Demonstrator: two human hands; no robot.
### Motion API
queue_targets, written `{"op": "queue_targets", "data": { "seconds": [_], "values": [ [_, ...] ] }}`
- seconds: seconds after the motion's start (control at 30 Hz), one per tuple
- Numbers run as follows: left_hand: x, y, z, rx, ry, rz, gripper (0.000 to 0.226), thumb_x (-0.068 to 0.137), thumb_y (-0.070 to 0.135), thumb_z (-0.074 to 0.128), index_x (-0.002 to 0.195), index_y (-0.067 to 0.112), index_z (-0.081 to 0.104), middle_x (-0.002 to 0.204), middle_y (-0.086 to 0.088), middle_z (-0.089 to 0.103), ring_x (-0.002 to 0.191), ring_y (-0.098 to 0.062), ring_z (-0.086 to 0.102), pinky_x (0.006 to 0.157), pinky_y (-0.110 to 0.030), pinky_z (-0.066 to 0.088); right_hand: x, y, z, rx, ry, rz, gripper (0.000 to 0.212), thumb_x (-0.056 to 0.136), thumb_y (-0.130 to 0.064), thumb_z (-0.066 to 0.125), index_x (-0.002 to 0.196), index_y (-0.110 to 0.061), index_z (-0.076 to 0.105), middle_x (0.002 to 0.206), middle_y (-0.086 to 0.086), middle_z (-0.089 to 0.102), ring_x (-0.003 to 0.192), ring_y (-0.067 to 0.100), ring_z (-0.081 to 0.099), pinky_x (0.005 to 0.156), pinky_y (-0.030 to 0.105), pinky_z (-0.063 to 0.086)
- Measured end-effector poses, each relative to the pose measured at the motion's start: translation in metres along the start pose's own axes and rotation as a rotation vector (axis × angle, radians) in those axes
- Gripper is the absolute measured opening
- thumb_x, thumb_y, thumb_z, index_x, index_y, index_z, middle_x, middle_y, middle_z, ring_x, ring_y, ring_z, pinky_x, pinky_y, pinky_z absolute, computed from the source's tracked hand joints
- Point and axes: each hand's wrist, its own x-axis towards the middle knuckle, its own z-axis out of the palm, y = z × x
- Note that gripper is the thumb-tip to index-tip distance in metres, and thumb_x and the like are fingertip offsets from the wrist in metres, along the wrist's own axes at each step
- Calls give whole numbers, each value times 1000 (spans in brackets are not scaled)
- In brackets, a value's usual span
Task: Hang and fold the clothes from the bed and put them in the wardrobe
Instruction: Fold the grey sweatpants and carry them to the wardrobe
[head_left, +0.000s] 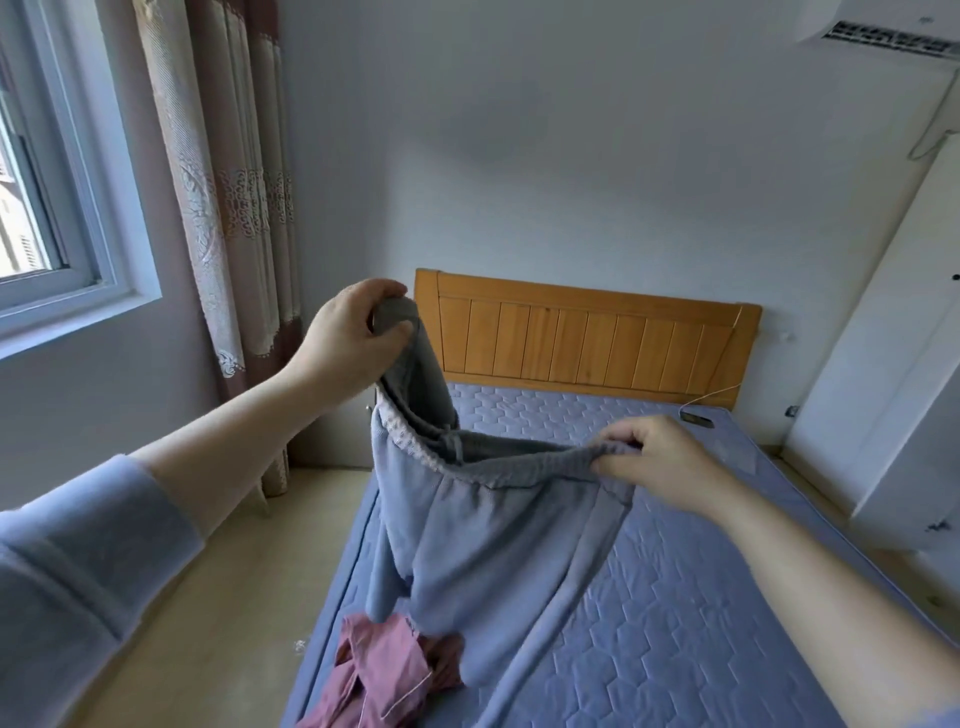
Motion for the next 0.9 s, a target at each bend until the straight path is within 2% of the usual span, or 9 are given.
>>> {"op": "queue_targets", "data": {
  "seconds": [0.1, 0.2, 0.3, 0.43, 0.5, 0.6, 0.7, 0.8, 0.9],
  "values": [
    [-1, -29, -16, 350, -168, 66, 53, 80, 35, 43, 119, 3, 58, 121, -16, 57, 112, -29, 51, 91, -32, 39, 2, 17, -17, 330, 192, 131, 9, 85, -14, 72, 92, -10, 71, 82, 9, 73, 80, 21, 67, 77, 34, 50],
    [-12, -64, -22, 587, -322, 2, 46, 83, 30, 52, 118, 1, 58, 123, -19, 55, 111, -34, 54, 91, -37, 44, 1, 29, -30, 599, 327, 208, 19, 84, -9, 71, 68, -11, 60, 61, 0, 63, 66, 15, 62, 66, 26, 50],
    [-20, -72, -8, 654, -365, 31, 29, 86, 27, 63, 101, 2, 64, 104, -15, 60, 98, -35, 59, 83, -38, 48, 8, 30, -28, 596, 384, 221, 28, 80, -9, 76, 59, -20, 61, 55, -8, 63, 58, 4, 62, 58, 18, 50],
    [-19, -63, 5, 632, -328, -11, 26, 79, 32, 72, 76, 9, 61, 85, -11, 59, 85, -35, 59, 68, -34, 45, 18, 33, -23, 580, 517, 270, 11, 75, -14, 80, 71, -15, 70, 70, -1, 73, 72, 17, 70, 67, 27, 55],
    [-17, -61, 8, 611, -351, -72, 29, 74, 37, 75, 66, 17, 56, 88, -8, 50, 86, -32, 54, 70, -31, 42, 21, 39, -21, 570, 553, 301, 9, 74, -16, 81, 74, -14, 72, 80, 6, 75, 81, 25, 72, 78, 36, 58],
    [-13, -61, 19, 494, -389, -180, 28, 74, 35, 75, 67, 12, 62, 92, -7, 47, 83, -24, 46, 71, -29, 43, 22, 44, -17, 551, 578, 346, 10, 73, -17, 81, 73, -13, 72, 84, 10, 75, 86, 30, 71, 85, 44, 57],
    [-12, -61, 31, 105, -372, -485, 26, 78, 27, 73, 79, 1, 68, 73, -8, 54, 68, -21, 51, 63, -29, 48, 21, 44, -16, 598, 625, 403, 18, 73, -16, 80, 64, -15, 65, 75, 6, 68, 76, 26, 65, 74, 38, 52],
    [-20, -55, 41, -296, -363, -753, 27, 77, 21, 76, 95, 2, 71, 84, -10, 62, 76, -20, 60, 77, -39, 59, 17, 35, -9, 663, 628, 432, 26, 75, -13, 78, 62, -13, 56, 70, 9, 58, 69, 22, 56, 68, 35, 44],
    [-33, -39, 56, -478, -353, -834, 26, 75, 18, 79, 96, 4, 72, 90, -10, 69, 74, -17, 67, 67, -35, 61, 12, 12, 11, 804, 542, 418, 36, 79, -3, 73, 56, -15, 48, 53, 3, 52, 55, 17, 52, 61, 29, 43]
  ]
}}
